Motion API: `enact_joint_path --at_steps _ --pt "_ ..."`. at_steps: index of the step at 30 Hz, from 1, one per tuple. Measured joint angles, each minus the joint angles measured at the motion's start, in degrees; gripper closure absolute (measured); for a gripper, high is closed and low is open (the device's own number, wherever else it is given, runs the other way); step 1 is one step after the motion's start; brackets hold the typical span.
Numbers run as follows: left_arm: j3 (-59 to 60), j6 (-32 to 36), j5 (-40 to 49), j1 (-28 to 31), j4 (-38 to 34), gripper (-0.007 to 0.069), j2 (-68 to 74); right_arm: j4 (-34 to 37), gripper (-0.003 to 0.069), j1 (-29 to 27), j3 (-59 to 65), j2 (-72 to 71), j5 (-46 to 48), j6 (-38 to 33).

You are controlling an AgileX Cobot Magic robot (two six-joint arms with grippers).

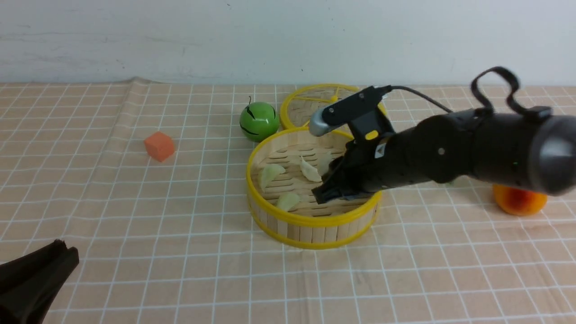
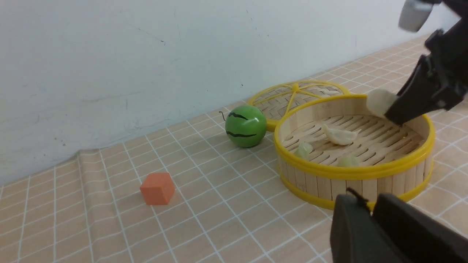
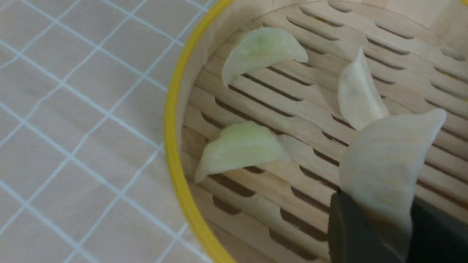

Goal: Put the dumplings into the steamer on the table with the brown tablecloth.

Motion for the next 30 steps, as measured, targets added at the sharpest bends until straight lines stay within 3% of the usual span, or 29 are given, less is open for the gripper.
enact_joint_path --at_steps 4,8,11,13,17,20,23,28,30 --pt "0.0 0.0 -0.1 0.0 0.0 0.0547 0.0 0.0 0.0501 0.0 -2.1 4.9 -0.3 -0.7" --pt "0.0 0.0 -0.1 0.0 0.0 0.0546 0.0 0.3 0.0423 0.0 -2.5 5.8 -0.6 -0.7" --pt "0.0 0.0 -0.1 0.0 0.0 0.054 0.0 0.7 0.0291 0.1 -2.7 5.3 -0.8 -0.7" --pt "0.0 0.0 -0.1 0.0 0.0 0.0538 0.0 0.8 0.0243 0.1 -2.7 4.4 -0.4 -0.7" --pt "0.0 0.0 -0.2 0.0 0.0 0.0533 0.0 0.8 0.0206 0.1 -2.7 1.4 2.4 -0.8" --pt "0.0 0.0 -0.2 0.0 0.0 0.0533 0.0 0.8 0.0223 0.1 -2.7 -5.0 8.5 -0.8" --pt "0.0 0.0 -0.3 0.0 0.0 0.0527 0.0 -0.8 0.0296 0.1 -2.7 -14.5 16.1 -0.8" --pt "0.0 -2.1 -0.2 0.0 0.0 0.0522 0.0 -6.4 0.0461 0.1 -2.7 -28.2 26.1 0.3" --pt "0.0 -4.0 -0.2 0.0 0.0 0.0522 0.0 -10.5 0.0575 0.1 -1.5 -36.8 29.4 3.1"
